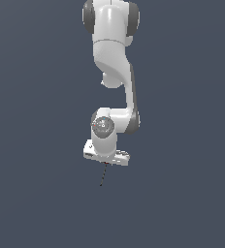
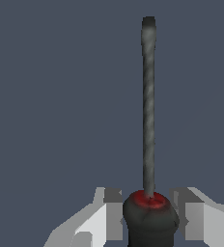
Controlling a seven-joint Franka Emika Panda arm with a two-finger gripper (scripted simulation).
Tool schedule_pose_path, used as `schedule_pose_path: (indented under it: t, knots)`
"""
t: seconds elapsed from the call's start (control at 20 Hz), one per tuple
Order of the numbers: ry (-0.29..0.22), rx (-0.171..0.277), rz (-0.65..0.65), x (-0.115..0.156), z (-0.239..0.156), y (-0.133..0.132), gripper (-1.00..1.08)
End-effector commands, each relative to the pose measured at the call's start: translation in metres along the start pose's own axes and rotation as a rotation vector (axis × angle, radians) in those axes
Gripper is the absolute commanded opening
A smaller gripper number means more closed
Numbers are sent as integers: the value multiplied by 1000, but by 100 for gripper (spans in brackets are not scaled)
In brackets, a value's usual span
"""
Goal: Pick up the object and move it to a goal position.
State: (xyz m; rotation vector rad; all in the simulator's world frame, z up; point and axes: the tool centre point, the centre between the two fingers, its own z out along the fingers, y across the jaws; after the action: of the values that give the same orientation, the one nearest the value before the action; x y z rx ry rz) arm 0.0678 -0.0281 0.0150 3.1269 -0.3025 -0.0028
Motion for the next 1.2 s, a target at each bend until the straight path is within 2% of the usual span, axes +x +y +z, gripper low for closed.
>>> schedule_pose_path:
  t: [0.0,0.55,1.15]
  knots:
    - [1,0,0,-1,-3,-1,-100]
    - [1,0,0,-16,-52,-9,-100]
    - [1,0,0,-52,-172,-29,-100]
